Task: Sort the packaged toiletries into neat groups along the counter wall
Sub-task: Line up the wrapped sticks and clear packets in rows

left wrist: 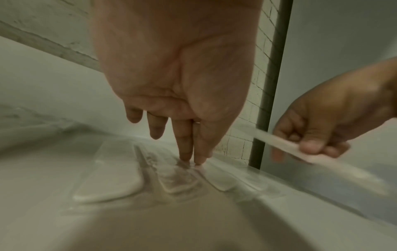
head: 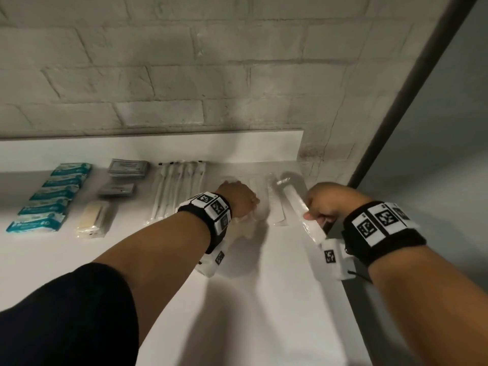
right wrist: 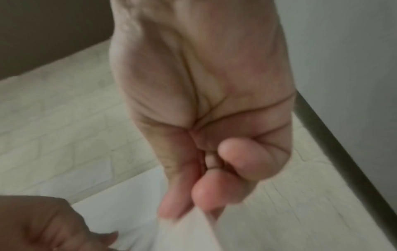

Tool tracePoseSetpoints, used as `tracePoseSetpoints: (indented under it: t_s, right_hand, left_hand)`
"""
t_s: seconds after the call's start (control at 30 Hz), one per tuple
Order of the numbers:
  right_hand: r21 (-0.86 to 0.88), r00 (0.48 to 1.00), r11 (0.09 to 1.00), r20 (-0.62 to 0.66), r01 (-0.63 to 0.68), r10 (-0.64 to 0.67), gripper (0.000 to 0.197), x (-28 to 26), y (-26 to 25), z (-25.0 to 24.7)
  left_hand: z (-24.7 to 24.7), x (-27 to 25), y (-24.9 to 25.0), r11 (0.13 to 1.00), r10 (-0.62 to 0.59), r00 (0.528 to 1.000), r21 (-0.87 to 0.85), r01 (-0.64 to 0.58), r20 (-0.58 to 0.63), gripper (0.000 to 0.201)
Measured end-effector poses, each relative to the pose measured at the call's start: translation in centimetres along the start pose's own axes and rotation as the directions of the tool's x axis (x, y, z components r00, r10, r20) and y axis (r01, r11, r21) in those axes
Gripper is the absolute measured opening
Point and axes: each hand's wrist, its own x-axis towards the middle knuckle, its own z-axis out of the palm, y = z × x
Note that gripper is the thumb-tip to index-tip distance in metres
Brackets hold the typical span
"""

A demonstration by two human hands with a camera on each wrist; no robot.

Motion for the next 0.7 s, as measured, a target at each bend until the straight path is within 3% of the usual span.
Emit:
tracePoseSetpoints:
  t_s: [0.07,0.2,0.33,0.47,0.7]
  right_hand:
    - [0.069,0.999,0.998,-0.047,-0.009,0.012,0.026,1.1,0.1,-0.5]
    - [-0.150,0.972,0.988,-0.224,0.040,-0.073,0.058,2.5,0.6,0.2]
    - [-0.313,0.969,0.938,-0.140,0.150,-0.202,0.067,3.1,0.2,0.9]
    - [-0.279,0.972,0.949,-0.138,0.148,-0.192,0.076,4.1,-0.3,1.0]
    - [-0.255,0.975,0.958,-0.144,0.130,-0.170,0.080,4.9,-0.8,0.8]
  left_hand:
    - [0.2,0.3,0.1,1.000,0.010,0.996,-0.015,-0.011,-0.093,0.042]
    - [0.7,0.7,1.5,0.999,0.030,0.950,-0.018,-0.037,-0.312,0.036]
    - [1.4,1.4,3.5,0.992,0.108,0.953,0.090,-0.086,-0.283,0.039]
    - [1.9,1.9,4.5,0.992,0.083,0.964,0.109,-0.057,-0.254,0.049]
    - [1.9,1.8,4.6,0.998,0.064,0.961,0.038,-0.056,-0.269,0.041]
